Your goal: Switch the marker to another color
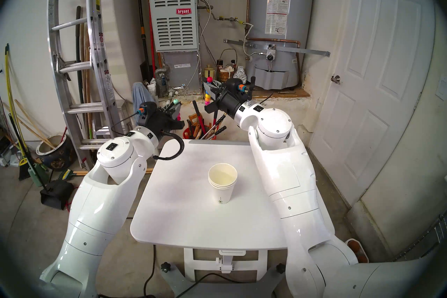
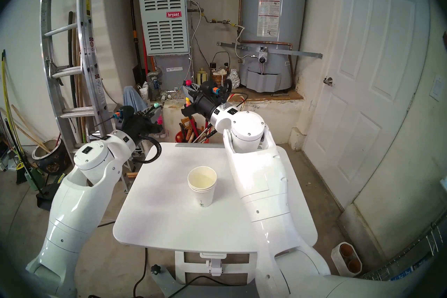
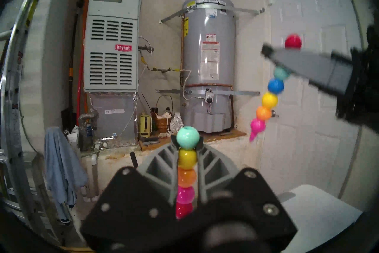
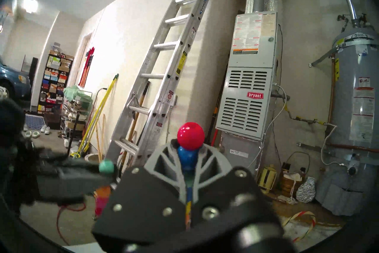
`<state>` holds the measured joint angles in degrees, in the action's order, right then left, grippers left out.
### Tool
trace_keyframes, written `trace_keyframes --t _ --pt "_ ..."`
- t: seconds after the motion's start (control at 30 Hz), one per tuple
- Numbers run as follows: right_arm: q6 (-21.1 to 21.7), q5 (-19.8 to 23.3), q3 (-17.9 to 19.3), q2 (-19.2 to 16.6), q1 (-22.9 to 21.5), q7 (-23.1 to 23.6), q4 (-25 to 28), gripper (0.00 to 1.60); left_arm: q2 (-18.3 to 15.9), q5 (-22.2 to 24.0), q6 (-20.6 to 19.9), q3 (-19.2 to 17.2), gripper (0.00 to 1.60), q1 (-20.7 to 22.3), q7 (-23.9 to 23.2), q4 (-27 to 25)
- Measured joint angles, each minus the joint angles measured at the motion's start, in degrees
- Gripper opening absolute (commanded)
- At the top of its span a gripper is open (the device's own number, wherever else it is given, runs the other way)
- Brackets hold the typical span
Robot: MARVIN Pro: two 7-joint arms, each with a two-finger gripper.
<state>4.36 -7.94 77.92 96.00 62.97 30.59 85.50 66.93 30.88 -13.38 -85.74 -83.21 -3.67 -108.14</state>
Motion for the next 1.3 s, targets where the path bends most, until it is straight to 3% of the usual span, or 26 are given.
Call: trace_keyframes --t 0.2,0.5,0.93,1.3 --pt "-2.29 -4.61 -2.23 -0.65 -0.98 -1.55 -3.19 0.00 1.33 3.46 -1.13 -1.96 0.00 0.75 1.05 -3.53" --pt "-5.39 -12.12 -6.35 -1.59 -2.04 -3.61 -6.95 0.00 3.24 7.21 -5.92 -2.73 0.00 2.85 3.52 -6.66" --pt "-7.54 -15.39 -7.65 -1.47 -3.58 -4.95 -10.57 0.00 4.59 8.89 -8.91 -1.25 0.00 4.27 5.17 -7.46" --pt "-7.99 -15.10 -7.88 -0.79 -4.49 -4.83 -11.84 0.00 4.94 9.15 -8.53 0.14 0.00 5.09 4.24 -6.66"
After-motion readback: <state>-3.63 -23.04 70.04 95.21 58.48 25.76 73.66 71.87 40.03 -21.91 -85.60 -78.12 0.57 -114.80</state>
